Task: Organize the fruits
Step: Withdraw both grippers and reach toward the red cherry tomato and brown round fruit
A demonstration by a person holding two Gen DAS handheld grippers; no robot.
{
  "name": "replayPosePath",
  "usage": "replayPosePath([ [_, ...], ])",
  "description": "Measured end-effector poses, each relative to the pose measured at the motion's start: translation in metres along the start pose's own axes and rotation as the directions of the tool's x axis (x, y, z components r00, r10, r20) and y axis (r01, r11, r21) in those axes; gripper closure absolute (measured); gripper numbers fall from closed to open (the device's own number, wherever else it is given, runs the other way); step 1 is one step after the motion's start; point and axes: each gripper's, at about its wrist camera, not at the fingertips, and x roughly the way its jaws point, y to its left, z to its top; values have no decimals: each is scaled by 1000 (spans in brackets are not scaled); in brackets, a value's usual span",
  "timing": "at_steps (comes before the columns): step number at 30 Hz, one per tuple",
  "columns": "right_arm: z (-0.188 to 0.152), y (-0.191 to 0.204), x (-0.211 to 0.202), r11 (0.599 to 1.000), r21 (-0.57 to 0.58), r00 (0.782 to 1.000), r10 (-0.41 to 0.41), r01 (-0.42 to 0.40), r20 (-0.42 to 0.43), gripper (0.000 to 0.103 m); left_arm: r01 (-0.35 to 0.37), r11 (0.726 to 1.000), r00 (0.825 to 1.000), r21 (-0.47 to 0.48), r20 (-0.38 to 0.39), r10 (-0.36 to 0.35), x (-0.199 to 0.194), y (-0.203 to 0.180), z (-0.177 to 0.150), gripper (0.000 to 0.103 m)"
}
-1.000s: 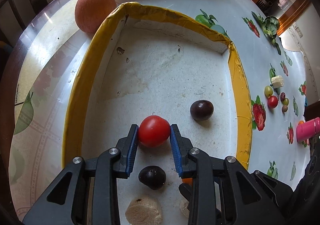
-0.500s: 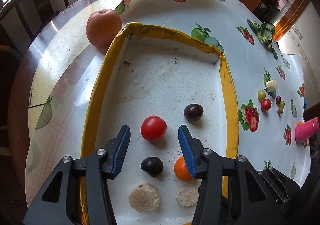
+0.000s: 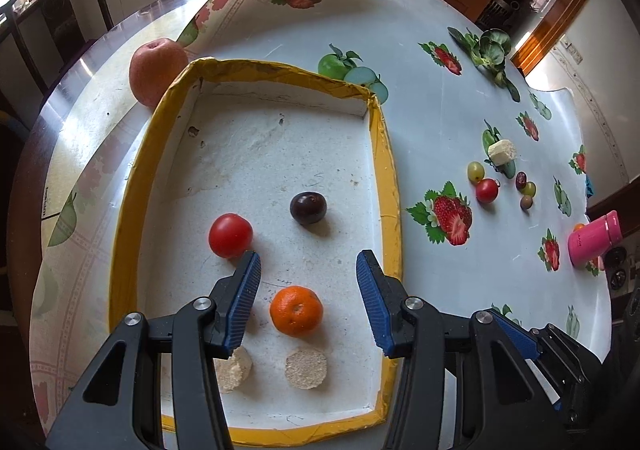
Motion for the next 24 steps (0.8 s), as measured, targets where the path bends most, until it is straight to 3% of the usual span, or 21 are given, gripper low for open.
replayPosePath([
  [13,-28,-84,-38,983,158,995,-97,91,33,55,65,993,998,99,-31,-62,9,-71,-5,55],
  [24,-29,-139,-48,961,243,988,-148,132,50,55,105,983,993,150,-71,-95,28,-119,-6,55],
])
